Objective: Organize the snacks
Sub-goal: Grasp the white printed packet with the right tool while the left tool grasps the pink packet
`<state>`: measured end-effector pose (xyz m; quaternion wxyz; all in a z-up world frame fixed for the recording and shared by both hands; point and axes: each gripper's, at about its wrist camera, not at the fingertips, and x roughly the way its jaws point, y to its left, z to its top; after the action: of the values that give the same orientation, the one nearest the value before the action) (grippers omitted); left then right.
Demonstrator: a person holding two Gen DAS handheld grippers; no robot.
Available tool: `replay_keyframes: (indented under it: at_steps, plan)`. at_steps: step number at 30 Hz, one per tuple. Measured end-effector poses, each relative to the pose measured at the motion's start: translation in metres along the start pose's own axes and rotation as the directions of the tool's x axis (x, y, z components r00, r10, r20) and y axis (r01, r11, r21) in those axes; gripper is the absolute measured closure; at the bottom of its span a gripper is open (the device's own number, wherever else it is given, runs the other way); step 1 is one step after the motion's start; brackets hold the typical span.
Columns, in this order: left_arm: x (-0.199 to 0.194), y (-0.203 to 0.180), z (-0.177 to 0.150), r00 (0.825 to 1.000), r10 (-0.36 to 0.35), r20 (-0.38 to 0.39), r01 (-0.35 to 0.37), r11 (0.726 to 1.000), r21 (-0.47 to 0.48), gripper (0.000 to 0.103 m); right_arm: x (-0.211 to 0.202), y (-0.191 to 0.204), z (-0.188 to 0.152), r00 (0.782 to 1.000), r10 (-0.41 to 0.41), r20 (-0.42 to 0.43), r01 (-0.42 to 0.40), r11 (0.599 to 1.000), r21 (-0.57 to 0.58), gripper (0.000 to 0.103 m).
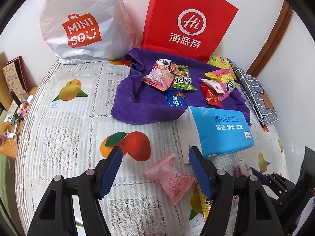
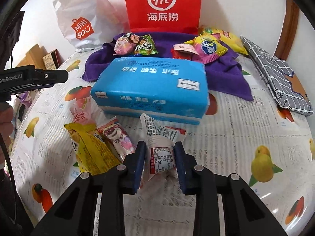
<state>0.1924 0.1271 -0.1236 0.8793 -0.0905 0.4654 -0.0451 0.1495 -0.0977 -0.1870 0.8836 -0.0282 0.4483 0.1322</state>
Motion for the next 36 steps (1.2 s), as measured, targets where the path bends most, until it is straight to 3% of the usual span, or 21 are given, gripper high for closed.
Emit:
replay_keyframes:
  at_steps: [10,19,26,31,36]
  plan:
    - [-0.003,-0.009,-0.002,1.000,0.029,-0.009,-0.029,0.999,-0.024,0.035,-0.010,-0.044,-0.013,1.000,0.015,-0.007,-0.014,0.997,0.075,0.073]
    - [-0.003,-0.014,-0.010,0.996,0.082,-0.030,-0.082,0.997,-0.012,0.035,0.004,-0.049,-0.019,0.999,0.026,-0.024,-0.025,0.998,0.050,0.055]
    - [0.007,-0.013,-0.019,0.992,0.106,-0.063,-0.107,0.994,-0.018,0.035,0.024,-0.047,-0.018,0.998,-0.051,-0.028,0.051,0.999,-0.004,0.043]
    - [0.027,-0.016,-0.028,0.989,0.093,-0.111,-0.096,0.995,-0.025,0.035,0.020,-0.051,-0.016,0.999,-0.053,0.006,0.053,0.998,-0.022,0.071]
    - [0.048,-0.013,-0.030,0.986,0.045,-0.162,-0.059,0.995,-0.082,0.036,0.007,-0.060,-0.015,0.999,-0.038,0.034,0.038,0.999,-0.018,0.075]
